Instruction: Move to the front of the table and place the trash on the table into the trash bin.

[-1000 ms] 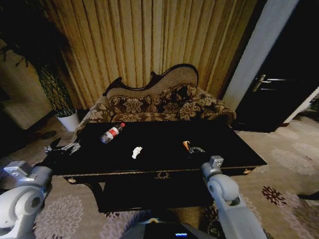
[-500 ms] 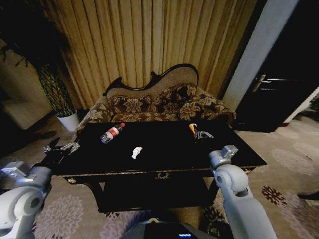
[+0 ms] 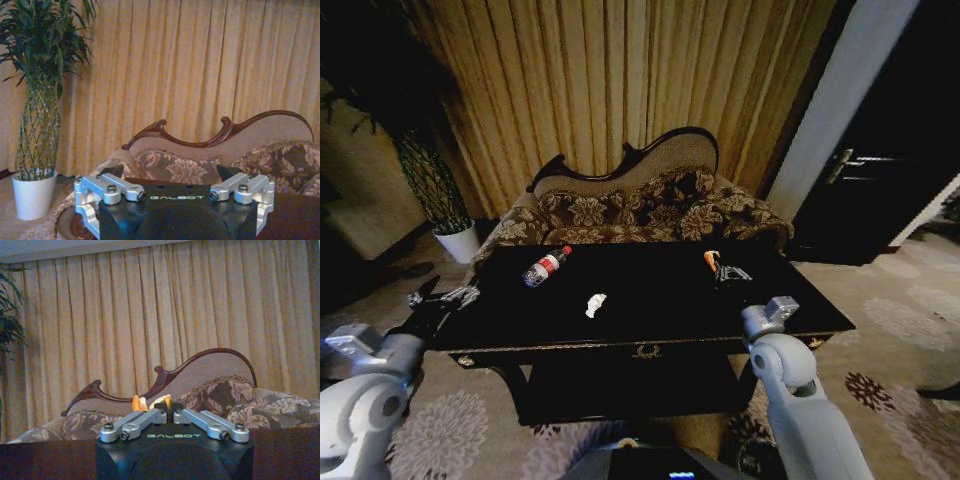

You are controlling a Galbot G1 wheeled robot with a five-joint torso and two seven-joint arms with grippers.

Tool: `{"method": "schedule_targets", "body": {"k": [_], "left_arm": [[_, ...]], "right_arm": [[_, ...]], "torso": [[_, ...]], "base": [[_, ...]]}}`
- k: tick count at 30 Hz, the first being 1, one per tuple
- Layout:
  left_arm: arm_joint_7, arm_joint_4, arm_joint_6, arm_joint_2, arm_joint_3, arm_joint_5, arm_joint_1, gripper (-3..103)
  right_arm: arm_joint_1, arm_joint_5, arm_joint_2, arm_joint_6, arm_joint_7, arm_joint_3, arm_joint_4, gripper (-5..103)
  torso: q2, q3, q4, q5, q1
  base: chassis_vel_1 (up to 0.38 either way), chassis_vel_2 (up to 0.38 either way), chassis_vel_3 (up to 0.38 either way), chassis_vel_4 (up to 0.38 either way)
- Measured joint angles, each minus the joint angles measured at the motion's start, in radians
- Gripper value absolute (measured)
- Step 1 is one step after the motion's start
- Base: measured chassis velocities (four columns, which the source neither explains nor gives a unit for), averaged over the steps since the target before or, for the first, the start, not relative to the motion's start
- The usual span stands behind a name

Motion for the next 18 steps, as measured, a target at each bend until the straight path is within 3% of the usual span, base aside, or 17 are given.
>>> {"method": "schedule_targets", "body": {"k": [18], "left_arm": [[0.001, -0.004, 0.002, -0.003, 0.002, 0.003, 0.0, 100]], "right_arm": [[-0.008, -0.01, 0.001, 0.012, 0.0, 0.001, -0.009, 2]], "torso": [[0.0, 0.0, 0.0, 0.0002, -0.001]], "base": [[0.185, -0.191, -0.182, 0.181]]}}
